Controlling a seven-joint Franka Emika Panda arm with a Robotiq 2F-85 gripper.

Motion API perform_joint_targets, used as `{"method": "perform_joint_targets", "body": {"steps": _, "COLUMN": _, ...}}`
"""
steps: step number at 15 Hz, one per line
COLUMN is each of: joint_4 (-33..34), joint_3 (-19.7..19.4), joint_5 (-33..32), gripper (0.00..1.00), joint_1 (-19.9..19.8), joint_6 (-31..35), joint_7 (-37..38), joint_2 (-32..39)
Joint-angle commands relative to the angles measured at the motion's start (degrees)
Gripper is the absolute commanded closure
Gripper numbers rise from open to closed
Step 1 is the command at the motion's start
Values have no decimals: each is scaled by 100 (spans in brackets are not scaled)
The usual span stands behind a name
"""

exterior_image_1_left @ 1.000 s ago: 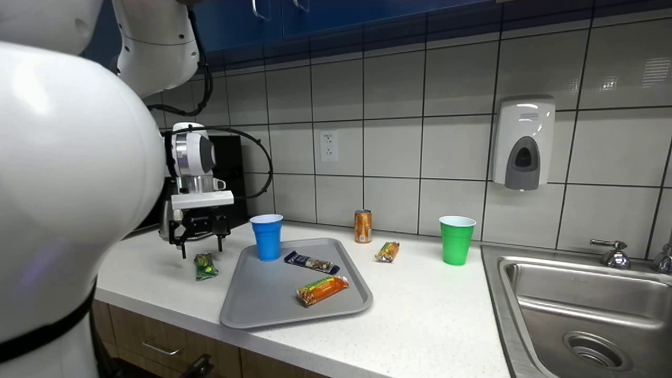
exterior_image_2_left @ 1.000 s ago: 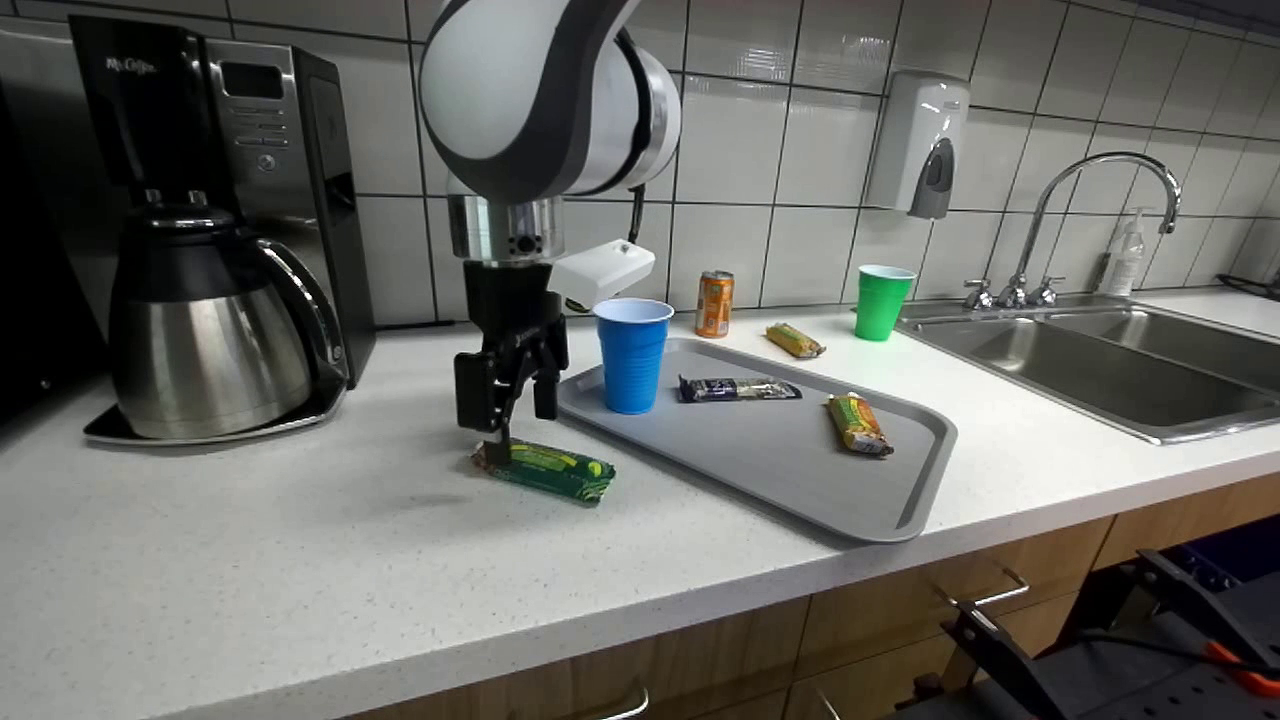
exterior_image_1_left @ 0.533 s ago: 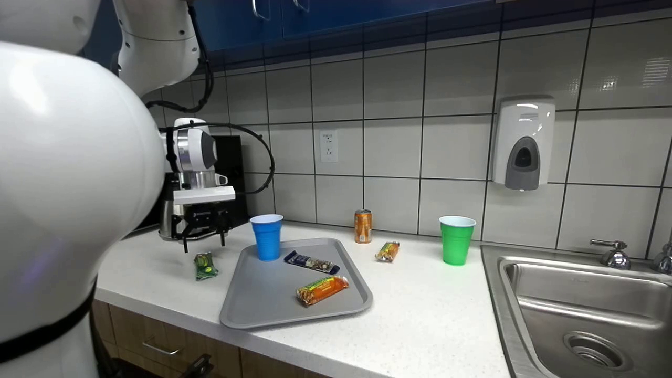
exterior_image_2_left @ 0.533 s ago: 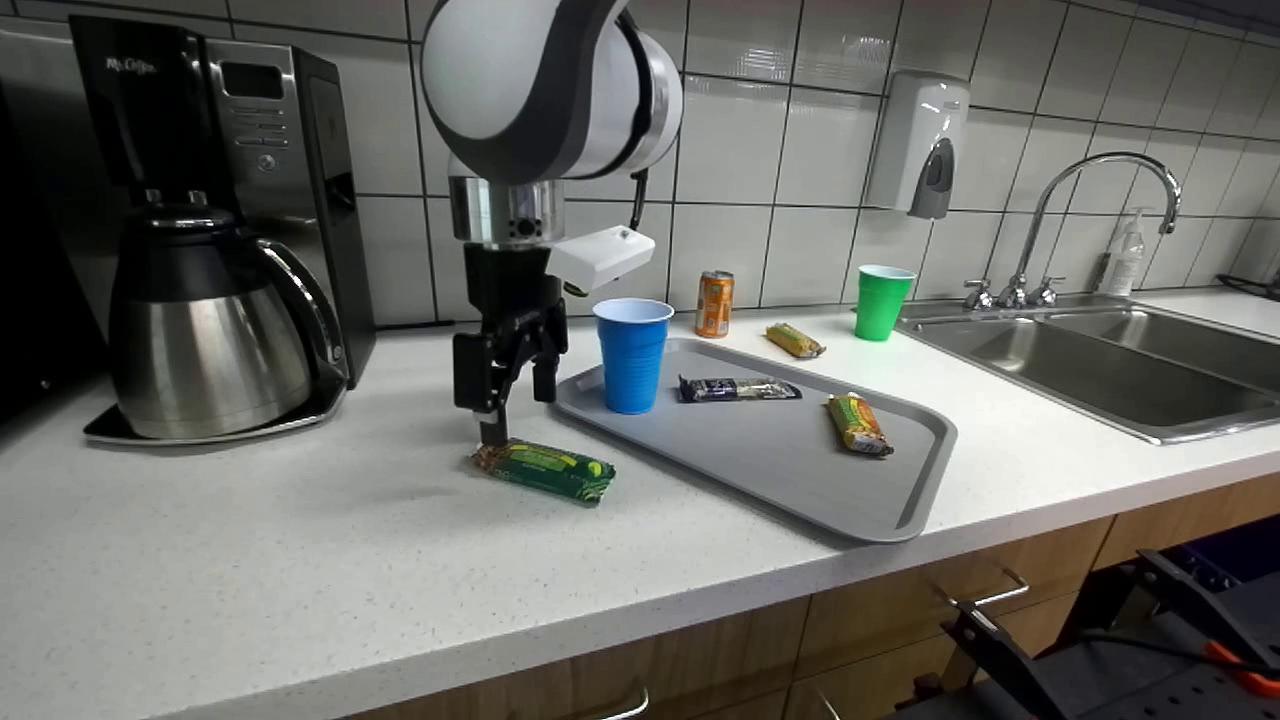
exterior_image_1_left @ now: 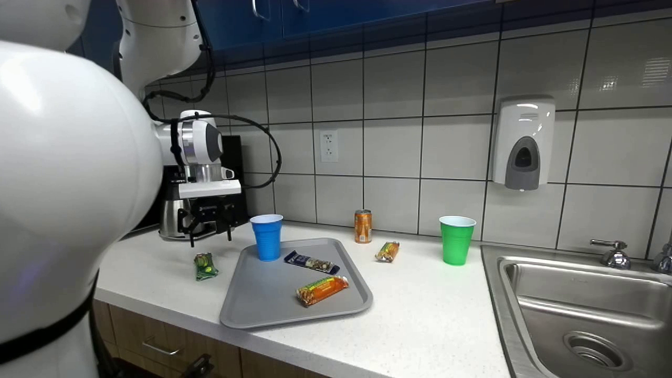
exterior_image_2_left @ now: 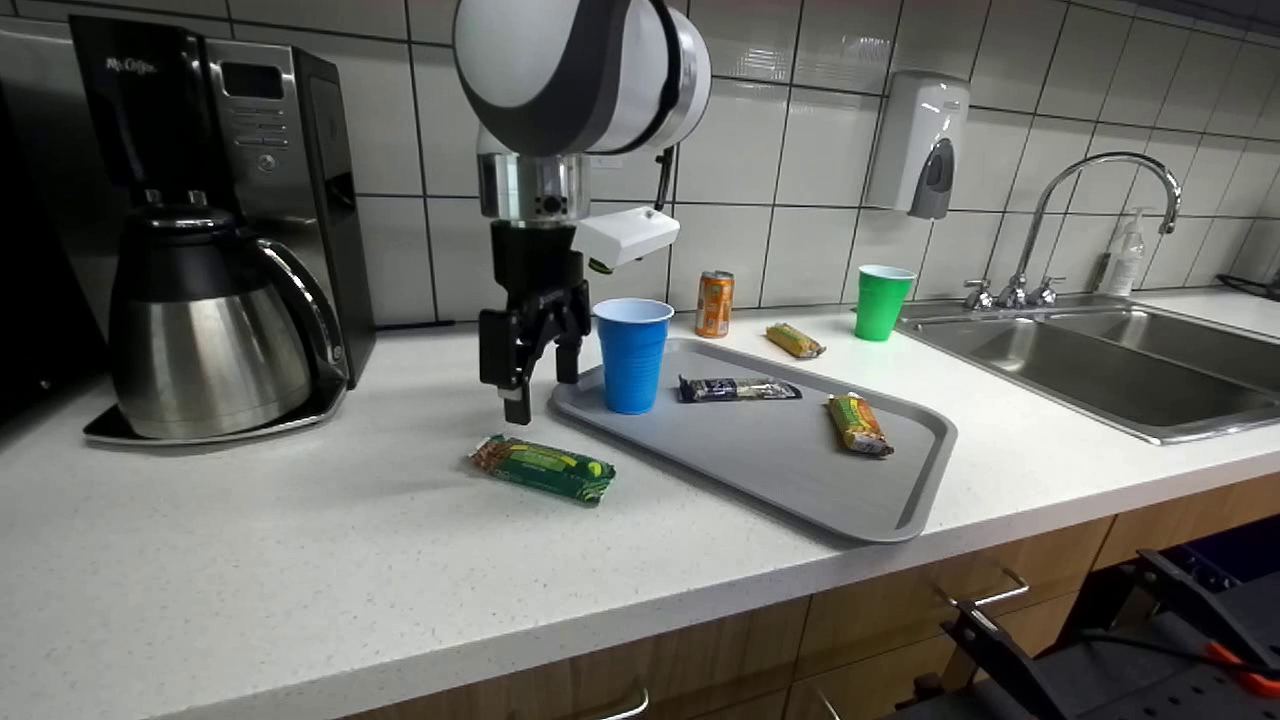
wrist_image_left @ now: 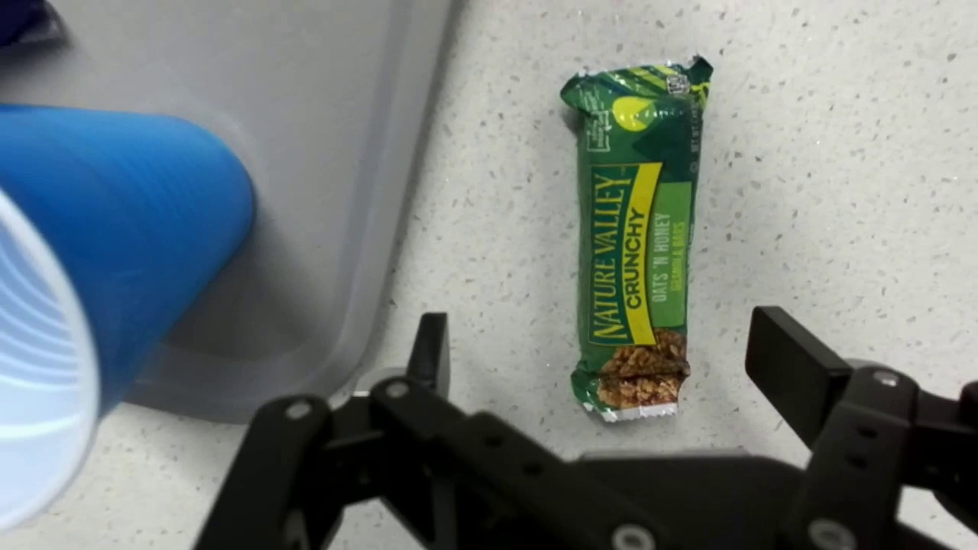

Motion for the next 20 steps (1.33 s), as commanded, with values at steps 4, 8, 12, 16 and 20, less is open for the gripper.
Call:
{"method": "perform_joint_targets", "body": {"steps": 4, "joint_4": -772, "joint_3": 246, "joint_5": 452, "gripper": 0, "joint_1": -458, "joint_6": -94, "joint_7": -217, "joint_2": -693}}
{"method": "perform_joint_targets", "body": {"steps": 8, "joint_4": -1152, "joint_3": 204, "joint_5": 625, "gripper": 0, "joint_1": -646, "joint_6": -38, "joint_7": -357, "joint_2": -976}}
{"method": "perform_joint_targets", "body": {"steps": 12, "joint_4": -1435, "joint_3": 140, "joint_5": 715, "gripper": 0, "joint_1": -873, "joint_6": 2, "joint_7": -558, "joint_2": -1183}}
{"method": "perform_joint_targets", "body": {"steps": 16, "joint_4": -1663, "joint_3": 30, "joint_5": 661, "gripper": 0, "joint_1": -1099, "joint_6": 122, "joint_7": -792, "joint_2": -1309}}
{"method": "perform_joint_targets", "body": {"steps": 20, "joint_4": -1777, "joint_3": -83, "joint_5": 652, "gripper": 0, "joint_1": -1297, "joint_6": 170, "joint_7": -990, "joint_2": -1360}}
